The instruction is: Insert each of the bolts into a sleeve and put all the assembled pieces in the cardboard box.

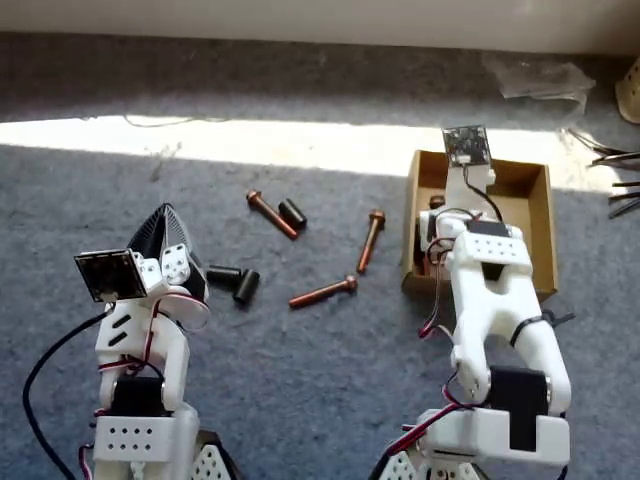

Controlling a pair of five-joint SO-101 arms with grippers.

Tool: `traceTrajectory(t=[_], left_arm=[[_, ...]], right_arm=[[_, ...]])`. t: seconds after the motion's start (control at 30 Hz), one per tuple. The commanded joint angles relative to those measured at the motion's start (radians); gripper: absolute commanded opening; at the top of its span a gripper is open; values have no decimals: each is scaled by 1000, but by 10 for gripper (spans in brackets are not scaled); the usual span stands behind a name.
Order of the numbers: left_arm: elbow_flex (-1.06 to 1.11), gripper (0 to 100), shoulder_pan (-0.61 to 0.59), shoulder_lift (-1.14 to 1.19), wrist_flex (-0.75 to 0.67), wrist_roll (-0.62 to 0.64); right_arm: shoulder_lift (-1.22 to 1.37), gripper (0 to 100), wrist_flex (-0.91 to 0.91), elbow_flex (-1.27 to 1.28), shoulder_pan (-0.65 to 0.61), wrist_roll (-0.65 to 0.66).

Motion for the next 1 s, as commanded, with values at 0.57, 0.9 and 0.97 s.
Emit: traceTrajectory(t=[0.57, 0.9, 0.97], left_arm=[[2, 7, -12, -12, -6, 3], [-4, 7, -67, -12, -6, 3], [-4, 6, -61, -12, -6, 3]], right_arm=[[119, 198, -28, -139, 15, 11], [-71, 193, -27, -130, 8, 11], [-148, 159, 2, -116, 5, 11]])
